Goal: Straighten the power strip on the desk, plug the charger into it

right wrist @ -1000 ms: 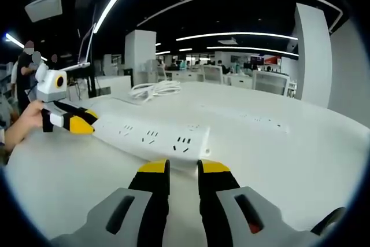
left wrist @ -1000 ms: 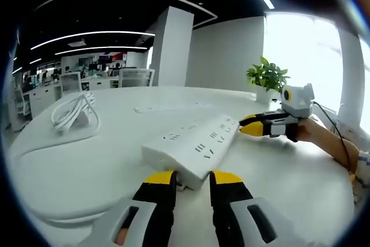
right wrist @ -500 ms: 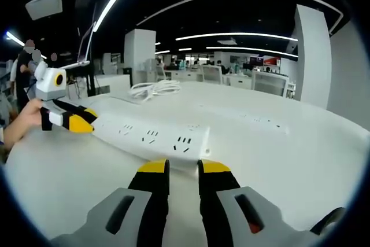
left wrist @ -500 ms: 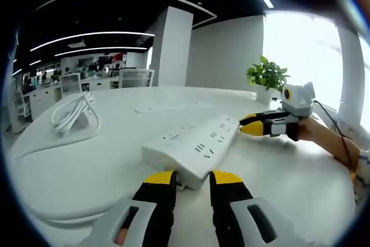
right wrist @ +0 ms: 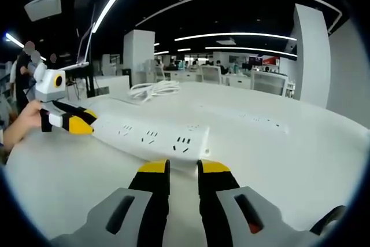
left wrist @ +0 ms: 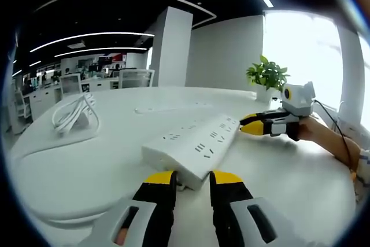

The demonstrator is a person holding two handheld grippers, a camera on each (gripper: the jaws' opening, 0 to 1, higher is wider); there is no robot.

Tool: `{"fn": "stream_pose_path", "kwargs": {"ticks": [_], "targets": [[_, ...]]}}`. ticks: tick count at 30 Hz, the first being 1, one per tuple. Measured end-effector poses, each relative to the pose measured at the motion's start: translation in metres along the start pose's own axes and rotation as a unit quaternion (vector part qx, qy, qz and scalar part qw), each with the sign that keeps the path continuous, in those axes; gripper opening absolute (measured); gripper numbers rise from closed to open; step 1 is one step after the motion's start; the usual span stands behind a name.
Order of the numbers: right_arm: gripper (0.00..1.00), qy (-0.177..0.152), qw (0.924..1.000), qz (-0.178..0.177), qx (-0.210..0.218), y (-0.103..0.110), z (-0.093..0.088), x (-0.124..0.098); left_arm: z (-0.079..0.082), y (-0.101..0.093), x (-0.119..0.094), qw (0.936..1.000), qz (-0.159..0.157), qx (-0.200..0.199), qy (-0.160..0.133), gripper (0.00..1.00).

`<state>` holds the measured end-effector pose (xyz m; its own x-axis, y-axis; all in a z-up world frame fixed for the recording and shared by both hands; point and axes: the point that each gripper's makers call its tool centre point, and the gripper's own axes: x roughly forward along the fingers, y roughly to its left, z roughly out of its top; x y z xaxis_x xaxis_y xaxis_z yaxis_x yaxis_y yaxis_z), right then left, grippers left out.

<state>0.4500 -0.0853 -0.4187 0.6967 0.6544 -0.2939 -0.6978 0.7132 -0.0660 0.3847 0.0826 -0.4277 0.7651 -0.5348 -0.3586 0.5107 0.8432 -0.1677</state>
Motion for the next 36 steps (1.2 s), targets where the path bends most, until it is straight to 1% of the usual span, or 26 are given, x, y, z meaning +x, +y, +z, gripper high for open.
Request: {"fn": "stream_pose_path", "kwargs": {"ticks": [6, 15, 17, 19, 31, 36], "targets": [[0.19, 0.004, 1.0000, -0.004, 0.001, 0.0012, 0.0000, 0.0002, 0.0004, 0.0002, 0.0004, 1.0000, 0.000, -0.001, 0.000, 0.23], [0.19, -0.003, 0.9999, 0.003, 0.015, 0.0012, 0.0001, -0.0004, 0.0013, 0.0015, 0.0005, 1.0000, 0.000, -0.005, 0.000, 0.23], [0.19, 0.000, 0.9999, 0.002, 0.011, 0.0013, 0.0005, 0.0000, 0.0011, 0.0014, 0.0006, 1.0000, 0.003, 0.000, 0.001, 0.23], [0.19, 0.002, 1.0000, 0.002, 0.006, 0.0022, 0.0005, -0.0001, 0.0013, 0.0025, 0.0000, 1.0000, 0.005, -0.005, 0.001, 0.23], [0.19, 0.005, 0.9999, 0.011, 0.001, 0.0023, 0.0001, -0.0035, 0.0000, -0.0007, -0.0006, 1.0000, 0.001, -0.007, 0.003, 0.23], [0.19, 0.011, 0.9998, 0.009, -0.011, 0.0038, -0.0005, -0.0054, 0.0010, -0.0014, 0.0004, 1.0000, 0.002, -0.004, 0.004, 0.23]]}}
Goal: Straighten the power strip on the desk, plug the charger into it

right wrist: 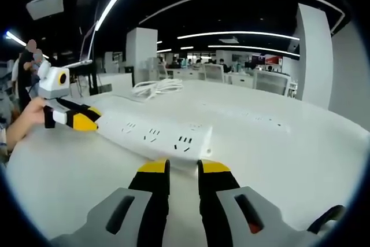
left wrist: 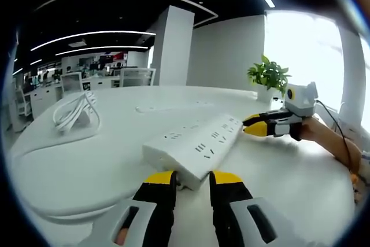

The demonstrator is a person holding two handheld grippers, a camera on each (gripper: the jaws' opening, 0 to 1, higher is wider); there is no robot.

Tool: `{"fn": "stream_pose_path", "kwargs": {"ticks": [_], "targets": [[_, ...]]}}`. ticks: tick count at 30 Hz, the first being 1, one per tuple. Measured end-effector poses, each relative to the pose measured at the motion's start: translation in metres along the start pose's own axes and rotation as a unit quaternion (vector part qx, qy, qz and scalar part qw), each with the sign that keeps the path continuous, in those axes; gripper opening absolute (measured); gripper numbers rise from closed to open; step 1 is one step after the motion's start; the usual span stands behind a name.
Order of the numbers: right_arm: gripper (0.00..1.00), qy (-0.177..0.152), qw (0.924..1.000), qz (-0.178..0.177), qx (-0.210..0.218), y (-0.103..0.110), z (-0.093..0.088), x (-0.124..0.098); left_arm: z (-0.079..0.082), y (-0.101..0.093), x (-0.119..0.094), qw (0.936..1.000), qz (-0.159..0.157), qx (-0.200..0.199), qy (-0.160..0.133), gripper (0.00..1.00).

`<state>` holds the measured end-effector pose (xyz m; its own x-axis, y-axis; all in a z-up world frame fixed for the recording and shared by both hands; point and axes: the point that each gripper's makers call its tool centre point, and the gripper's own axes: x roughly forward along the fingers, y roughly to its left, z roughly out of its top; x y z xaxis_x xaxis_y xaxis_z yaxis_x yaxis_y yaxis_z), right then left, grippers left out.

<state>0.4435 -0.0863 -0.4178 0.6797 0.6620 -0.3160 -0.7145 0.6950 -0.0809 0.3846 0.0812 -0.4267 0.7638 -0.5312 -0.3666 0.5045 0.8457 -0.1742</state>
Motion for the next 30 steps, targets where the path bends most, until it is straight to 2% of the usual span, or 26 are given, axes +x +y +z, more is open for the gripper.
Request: {"fn": "stream_pose_path", "kwargs": {"ticks": [30], "targets": [[0.19, 0.017, 0.9997, 0.010, -0.013, 0.0042, -0.0020, -0.0068, -0.0021, -0.0021, -0.0021, 0.9998, 0.001, 0.014, 0.014, 0.21]]}}
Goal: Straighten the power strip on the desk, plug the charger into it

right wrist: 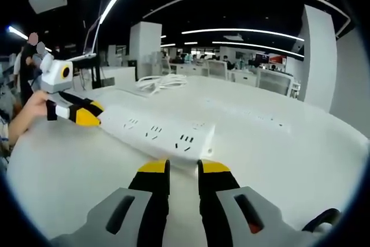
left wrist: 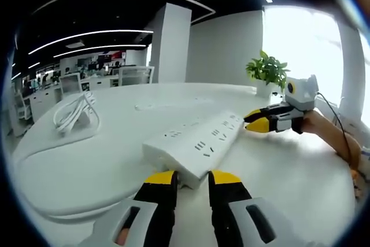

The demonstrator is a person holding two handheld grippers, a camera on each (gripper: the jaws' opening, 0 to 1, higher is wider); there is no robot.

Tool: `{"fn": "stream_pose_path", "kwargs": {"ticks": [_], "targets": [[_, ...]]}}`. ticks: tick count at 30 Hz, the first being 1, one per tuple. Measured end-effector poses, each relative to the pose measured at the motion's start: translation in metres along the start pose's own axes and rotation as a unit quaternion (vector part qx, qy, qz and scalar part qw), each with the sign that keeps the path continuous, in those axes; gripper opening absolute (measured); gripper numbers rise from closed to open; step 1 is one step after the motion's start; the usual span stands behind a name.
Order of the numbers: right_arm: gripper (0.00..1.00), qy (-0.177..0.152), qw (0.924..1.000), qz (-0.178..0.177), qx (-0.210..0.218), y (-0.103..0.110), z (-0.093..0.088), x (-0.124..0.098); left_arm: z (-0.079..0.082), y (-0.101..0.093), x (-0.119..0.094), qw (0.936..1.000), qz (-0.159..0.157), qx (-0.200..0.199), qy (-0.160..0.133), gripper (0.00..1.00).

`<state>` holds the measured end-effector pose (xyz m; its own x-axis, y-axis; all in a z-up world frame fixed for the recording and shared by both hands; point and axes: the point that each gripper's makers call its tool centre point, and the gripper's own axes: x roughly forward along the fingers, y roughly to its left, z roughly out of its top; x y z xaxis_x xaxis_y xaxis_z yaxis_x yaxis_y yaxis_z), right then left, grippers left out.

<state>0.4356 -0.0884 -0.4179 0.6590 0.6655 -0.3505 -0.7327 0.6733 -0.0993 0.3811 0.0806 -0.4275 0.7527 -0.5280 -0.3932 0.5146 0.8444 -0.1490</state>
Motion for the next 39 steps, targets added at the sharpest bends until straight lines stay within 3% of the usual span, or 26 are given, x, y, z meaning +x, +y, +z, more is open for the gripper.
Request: {"fn": "stream_pose_path", "kwargs": {"ticks": [39], "targets": [[0.18, 0.020, 0.9995, 0.015, -0.020, 0.0049, -0.0026, -0.0059, -0.0034, -0.0053, -0.0047, 0.9997, -0.005, 0.012, 0.019, 0.19]]}}
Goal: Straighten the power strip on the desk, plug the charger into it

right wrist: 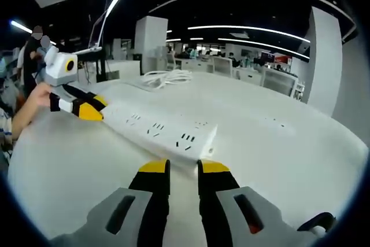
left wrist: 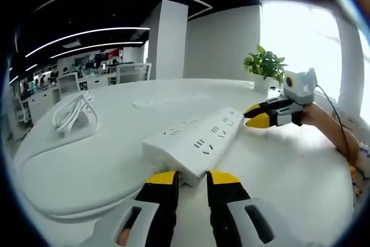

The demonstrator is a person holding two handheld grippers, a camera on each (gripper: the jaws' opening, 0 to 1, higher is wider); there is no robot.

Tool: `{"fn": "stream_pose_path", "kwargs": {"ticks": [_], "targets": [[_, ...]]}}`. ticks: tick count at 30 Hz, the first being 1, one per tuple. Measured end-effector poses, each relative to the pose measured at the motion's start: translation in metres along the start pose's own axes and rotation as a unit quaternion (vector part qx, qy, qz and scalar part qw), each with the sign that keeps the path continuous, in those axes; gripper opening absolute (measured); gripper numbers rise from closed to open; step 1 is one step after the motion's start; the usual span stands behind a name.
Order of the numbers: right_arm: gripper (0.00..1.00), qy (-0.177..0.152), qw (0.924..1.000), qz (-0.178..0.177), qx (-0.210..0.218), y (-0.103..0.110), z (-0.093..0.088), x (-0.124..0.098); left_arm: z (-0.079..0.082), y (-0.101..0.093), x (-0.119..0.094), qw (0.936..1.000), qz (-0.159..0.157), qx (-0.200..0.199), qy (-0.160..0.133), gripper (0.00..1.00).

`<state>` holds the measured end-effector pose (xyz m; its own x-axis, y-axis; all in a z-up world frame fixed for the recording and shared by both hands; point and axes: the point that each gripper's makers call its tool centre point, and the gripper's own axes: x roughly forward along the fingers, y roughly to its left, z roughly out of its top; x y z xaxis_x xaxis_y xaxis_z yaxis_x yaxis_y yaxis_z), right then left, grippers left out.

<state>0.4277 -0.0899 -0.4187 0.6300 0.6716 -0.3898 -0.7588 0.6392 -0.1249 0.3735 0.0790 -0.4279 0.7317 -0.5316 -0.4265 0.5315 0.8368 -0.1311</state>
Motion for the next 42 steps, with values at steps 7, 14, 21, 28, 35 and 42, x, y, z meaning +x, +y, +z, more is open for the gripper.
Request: {"fn": "stream_pose_path", "kwargs": {"ticks": [7, 14, 21, 28, 35, 42], "targets": [[0.17, 0.001, 1.0000, 0.001, 0.008, -0.002, 0.001, 0.000, -0.001, -0.001, -0.001, 1.0000, -0.002, 0.000, 0.003, 0.19], [0.16, 0.008, 1.0000, 0.000, 0.002, -0.002, 0.001, -0.001, -0.004, -0.002, -0.004, 1.0000, -0.004, 0.003, 0.006, 0.18], [0.16, 0.012, 0.9999, 0.001, 0.007, 0.002, 0.000, -0.004, -0.004, -0.003, -0.004, 0.9999, -0.007, 0.000, 0.008, 0.18], [0.16, 0.003, 0.9997, -0.020, 0.012, 0.005, -0.001, -0.005, -0.003, -0.003, -0.005, 0.9999, -0.008, 0.000, 0.009, 0.18], [0.16, 0.001, 0.9996, -0.025, 0.012, 0.008, -0.003, -0.011, -0.001, 0.005, -0.007, 0.9999, -0.008, 0.006, 0.010, 0.18], [0.16, -0.002, 0.9995, -0.030, 0.013, 0.011, -0.005, -0.017, -0.001, 0.004, -0.008, 0.9999, -0.012, 0.002, 0.009, 0.18]]}}
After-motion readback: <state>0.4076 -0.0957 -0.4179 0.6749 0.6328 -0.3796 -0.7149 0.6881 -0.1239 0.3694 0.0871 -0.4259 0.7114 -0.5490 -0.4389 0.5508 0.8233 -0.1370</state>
